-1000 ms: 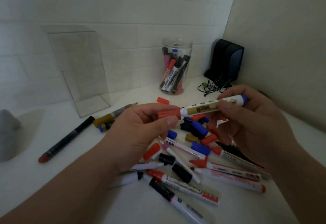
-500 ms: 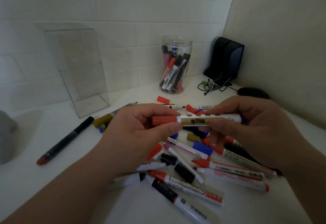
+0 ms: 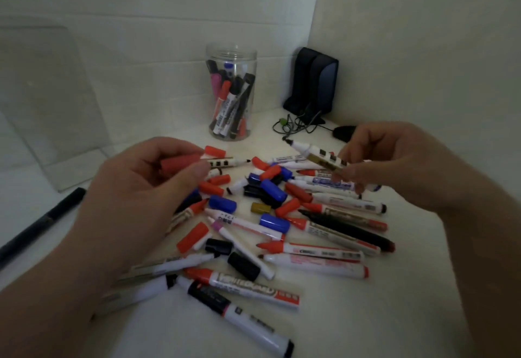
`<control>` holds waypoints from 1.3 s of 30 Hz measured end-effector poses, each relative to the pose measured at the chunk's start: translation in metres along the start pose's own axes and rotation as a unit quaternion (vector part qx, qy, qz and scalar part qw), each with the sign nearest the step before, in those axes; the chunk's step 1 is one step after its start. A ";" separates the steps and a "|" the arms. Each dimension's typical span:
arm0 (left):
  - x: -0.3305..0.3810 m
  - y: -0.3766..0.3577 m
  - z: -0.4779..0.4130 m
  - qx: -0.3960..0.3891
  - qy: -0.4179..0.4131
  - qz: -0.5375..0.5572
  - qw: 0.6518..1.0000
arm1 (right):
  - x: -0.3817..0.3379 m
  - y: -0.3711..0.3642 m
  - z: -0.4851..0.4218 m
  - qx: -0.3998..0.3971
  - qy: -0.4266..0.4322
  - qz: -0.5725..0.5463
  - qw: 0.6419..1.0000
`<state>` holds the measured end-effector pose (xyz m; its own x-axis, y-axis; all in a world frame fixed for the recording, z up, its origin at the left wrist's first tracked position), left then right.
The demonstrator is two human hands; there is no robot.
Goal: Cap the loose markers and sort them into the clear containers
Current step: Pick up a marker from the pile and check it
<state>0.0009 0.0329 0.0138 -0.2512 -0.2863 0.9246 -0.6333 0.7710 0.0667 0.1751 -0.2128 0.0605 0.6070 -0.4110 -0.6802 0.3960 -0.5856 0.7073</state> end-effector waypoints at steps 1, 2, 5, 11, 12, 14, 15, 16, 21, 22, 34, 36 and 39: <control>-0.003 -0.003 0.002 -0.028 0.005 -0.023 0.999 | 0.003 0.005 0.001 -0.004 -0.018 0.058 0.998; -0.006 -0.007 0.005 -0.054 0.005 -0.051 0.997 | 0.005 0.010 0.002 -0.014 -0.035 0.107 0.994; -0.009 -0.015 0.011 -0.086 0.015 -0.074 0.993 | 0.007 0.014 0.004 -0.096 -0.071 0.222 0.968; -0.013 -0.021 0.013 -0.029 0.054 -0.013 0.998 | -0.003 -0.017 0.003 -0.215 -0.076 0.346 0.910; -0.014 -0.022 0.013 -0.032 0.061 -0.014 0.997 | -0.004 -0.022 0.002 -0.231 -0.077 0.352 0.904; -0.010 -0.026 0.015 -0.051 0.064 -0.033 0.996 | -0.005 -0.026 0.001 -0.248 -0.079 0.360 0.896; -0.007 -0.027 0.016 -0.061 0.062 -0.051 0.995 | -0.005 -0.025 0.002 -0.254 -0.080 0.357 0.895; -0.006 -0.027 0.016 -0.065 0.061 -0.076 0.993 | -0.006 -0.022 0.003 -0.256 -0.084 0.347 0.898; -0.004 -0.036 0.009 -0.087 0.021 -0.136 0.987 | 0.029 0.013 -0.015 0.025 -0.134 0.272 0.953; -0.001 -0.041 0.006 -0.100 0.013 -0.144 0.984 | 0.044 0.019 -0.020 0.088 -0.165 0.266 0.946; 0.005 -0.074 -0.017 -0.038 0.064 -0.076 0.994 | 0.096 0.015 -0.038 0.072 -0.212 0.277 0.934; 0.001 -0.072 -0.010 -0.047 0.055 -0.088 0.993 | 0.091 0.018 -0.037 0.048 -0.214 0.279 0.935; 0.002 -0.063 -0.005 -0.059 0.030 -0.102 0.993 | 0.084 0.014 -0.036 -0.040 -0.211 0.298 0.930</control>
<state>0.0442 -0.0137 0.0129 -0.0801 -0.4108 0.9082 -0.5761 0.7626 0.2942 0.2561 -0.2303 0.0204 0.4171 -0.8935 -0.1664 0.1374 -0.1190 0.9833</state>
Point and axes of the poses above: each hand's wrist, its own z-axis away from the middle knuckle, its own y-axis out of the back of the hand, x = y × z, the point moved 2 cm from there along -z, towards the middle knuckle, and after that the axes turned 13 degrees about z, right-handed, at the moved point
